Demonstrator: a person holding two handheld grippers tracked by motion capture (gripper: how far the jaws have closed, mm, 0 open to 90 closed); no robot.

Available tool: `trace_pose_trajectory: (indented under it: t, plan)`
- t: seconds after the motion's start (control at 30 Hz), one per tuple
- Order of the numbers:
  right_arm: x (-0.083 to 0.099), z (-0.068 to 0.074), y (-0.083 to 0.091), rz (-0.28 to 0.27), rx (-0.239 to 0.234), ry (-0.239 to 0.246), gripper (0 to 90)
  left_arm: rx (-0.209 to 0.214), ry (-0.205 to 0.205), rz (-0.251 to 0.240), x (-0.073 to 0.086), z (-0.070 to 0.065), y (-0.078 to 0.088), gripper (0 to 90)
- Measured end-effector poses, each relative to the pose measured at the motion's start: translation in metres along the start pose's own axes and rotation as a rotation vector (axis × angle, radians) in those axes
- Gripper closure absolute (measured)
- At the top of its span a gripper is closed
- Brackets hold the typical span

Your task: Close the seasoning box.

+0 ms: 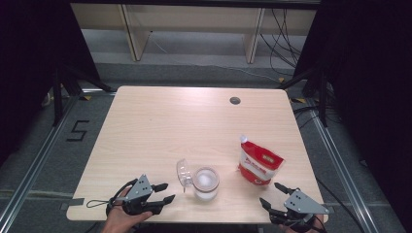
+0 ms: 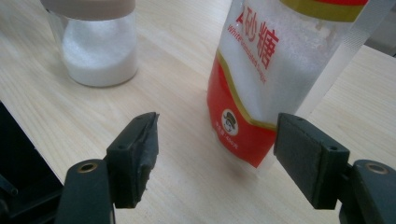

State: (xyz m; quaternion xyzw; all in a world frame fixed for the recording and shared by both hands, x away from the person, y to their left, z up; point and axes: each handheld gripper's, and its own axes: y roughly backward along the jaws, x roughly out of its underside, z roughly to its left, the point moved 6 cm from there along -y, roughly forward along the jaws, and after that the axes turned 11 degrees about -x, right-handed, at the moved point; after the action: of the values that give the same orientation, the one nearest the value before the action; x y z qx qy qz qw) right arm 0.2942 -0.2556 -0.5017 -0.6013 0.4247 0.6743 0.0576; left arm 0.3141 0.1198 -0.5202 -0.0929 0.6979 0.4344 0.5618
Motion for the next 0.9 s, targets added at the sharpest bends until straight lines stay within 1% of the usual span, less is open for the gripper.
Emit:
trace_pose_trajectory:
  t: [0.03, 0.07, 0.1, 0.13, 0.17, 0.2, 0.23, 0.27, 0.3, 0.33, 0.37, 0.4, 0.43, 0.47, 0.53, 0.67, 0.7, 0.73, 0.77, 0.8, 0.83, 0.87, 0.9]
  plan:
    - [0.0, 0.0, 0.0, -0.001, 0.003, 0.003, 31.6, -0.004, -0.015, -0.014, -0.001, -0.001, 0.0, 61.0]
    - [0.0, 0.0, 0.001, 0.01, 0.004, 0.006, 31.6, 0.006, -0.034, -0.022, -0.002, -0.001, 0.001, 67.6]
    - [0.0, 0.0, 0.001, 0.01, 0.004, 0.006, 31.6, 0.0, -0.041, -0.017, -0.002, -0.001, 0.003, 67.6]
    - [0.0, 0.0, 0.001, 0.009, 0.004, 0.007, 31.7, 0.004, -0.041, -0.041, -0.004, -0.003, 0.004, 73.8]
    - [0.0, 0.0, 0.001, 0.009, 0.004, 0.007, 31.7, 0.004, -0.041, -0.041, -0.004, -0.003, 0.004, 77.2]
    - [-0.001, 0.001, 0.001, 0.008, 0.001, 0.027, 31.8, 0.001, -0.039, -0.043, -0.005, -0.003, 0.006, 80.5]
    - [-0.001, 0.001, 0.001, 0.008, 0.001, 0.027, 31.8, 0.011, -0.042, -0.051, -0.006, -0.003, 0.006, 80.5]
    - [-0.001, 0.003, 0.001, 0.01, -0.005, 0.005, 31.8, 0.006, -0.056, -0.059, -0.007, -0.003, 0.007, 83.5]
    - [-0.002, 0.003, 0.0, 0.01, -0.007, 0.022, 31.8, 0.011, -0.045, -0.057, -0.008, -0.004, 0.008, 85.9]
    - [-0.002, 0.003, 0.0, 0.007, -0.005, 0.026, 31.8, -0.002, -0.039, -0.067, -0.009, -0.004, 0.009, 88.0]
    - [-0.002, 0.004, -0.001, 0.005, -0.003, 0.022, 31.8, 0.003, -0.042, -0.065, -0.009, -0.004, 0.009, 89.1]
    - [-0.002, 0.004, -0.001, 0.012, -0.006, 0.02, 31.9, 0.001, -0.059, -0.069, -0.011, -0.004, 0.009, 89.4]
    - [-0.002, 0.004, -0.001, 0.012, -0.006, 0.02, 31.9, 0.001, -0.059, -0.069, -0.011, -0.004, 0.009, 89.4]
    - [-0.002, 0.004, -0.001, 0.011, -0.006, 0.022, 31.9, -0.006, -0.064, -0.057, -0.011, -0.004, 0.008, 89.4]
    - [-0.002, 0.003, -0.001, 0.005, -0.005, 0.023, 31.9, -0.006, -0.067, -0.062, -0.011, -0.004, 0.008, 89.5]
    - [-0.002, 0.004, -0.001, 0.011, -0.007, 0.021, 31.9, -0.012, -0.055, -0.059, -0.015, -0.003, 0.008, 89.5]
    - [-0.002, 0.004, -0.001, 0.012, -0.008, 0.018, 31.9, -0.007, -0.051, -0.066, -0.017, -0.003, 0.007, 89.5]
    - [-0.002, 0.004, -0.001, 0.013, -0.005, 0.015, 31.9, -0.006, -0.095, -0.068, -0.02, -0.002, 0.008, 89.5]
    - [-0.002, 0.004, -0.001, 0.013, -0.005, 0.015, 31.9, -0.006, -0.095, -0.068, -0.02, -0.002, 0.008, 89.4]
    - [-0.001, 0.004, -0.002, 0.014, -0.007, 0.02, 32.0, -0.006, -0.072, -0.066, -0.022, -0.003, 0.007, 89.4]
    - [-0.001, 0.004, -0.002, 0.014, -0.007, 0.02, 32.0, -0.006, -0.072, -0.066, -0.022, -0.003, 0.007, 89.4]
    - [-0.001, 0.004, -0.002, 0.015, -0.009, 0.02, 32.0, -0.011, -0.086, -0.063, -0.023, -0.002, 0.007, 89.4]
    - [-0.001, 0.004, -0.002, 0.016, -0.009, 0.021, 32.0, -0.017, -0.068, -0.067, -0.025, -0.003, 0.007, 89.4]
